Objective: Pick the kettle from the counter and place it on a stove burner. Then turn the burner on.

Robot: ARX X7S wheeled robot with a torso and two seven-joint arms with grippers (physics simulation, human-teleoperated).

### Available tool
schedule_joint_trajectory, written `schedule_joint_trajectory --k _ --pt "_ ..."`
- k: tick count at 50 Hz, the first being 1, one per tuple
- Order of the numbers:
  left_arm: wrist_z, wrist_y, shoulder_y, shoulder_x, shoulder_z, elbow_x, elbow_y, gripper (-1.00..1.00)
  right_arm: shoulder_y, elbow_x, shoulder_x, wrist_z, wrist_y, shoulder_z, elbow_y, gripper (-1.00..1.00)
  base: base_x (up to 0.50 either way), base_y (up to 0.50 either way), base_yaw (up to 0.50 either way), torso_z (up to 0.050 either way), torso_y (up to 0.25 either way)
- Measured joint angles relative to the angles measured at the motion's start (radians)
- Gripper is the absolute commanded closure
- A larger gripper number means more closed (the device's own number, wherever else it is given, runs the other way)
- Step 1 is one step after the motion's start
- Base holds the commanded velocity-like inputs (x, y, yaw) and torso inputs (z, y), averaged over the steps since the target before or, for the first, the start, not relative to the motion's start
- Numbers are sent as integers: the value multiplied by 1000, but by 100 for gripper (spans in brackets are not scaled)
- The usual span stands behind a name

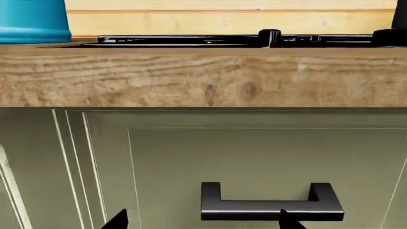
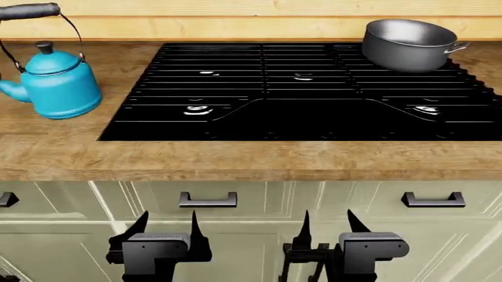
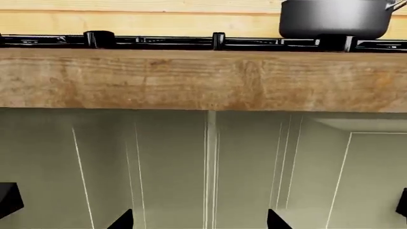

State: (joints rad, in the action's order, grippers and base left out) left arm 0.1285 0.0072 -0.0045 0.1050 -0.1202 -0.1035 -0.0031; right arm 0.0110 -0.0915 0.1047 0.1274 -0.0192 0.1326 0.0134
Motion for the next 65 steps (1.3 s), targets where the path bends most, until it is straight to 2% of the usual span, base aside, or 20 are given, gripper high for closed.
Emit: schedule_joint_trajectory --k 57,65 --pt "57 9 -8 40 -47 -41 -7 -100 8 -43 41 50 -9 50 4 -100 0 500 0 0 0" --pt "64 9 -9 46 -51 -45 -8 -100 9 -49 43 54 -12 56 7 -100 0 63 0 0 0"
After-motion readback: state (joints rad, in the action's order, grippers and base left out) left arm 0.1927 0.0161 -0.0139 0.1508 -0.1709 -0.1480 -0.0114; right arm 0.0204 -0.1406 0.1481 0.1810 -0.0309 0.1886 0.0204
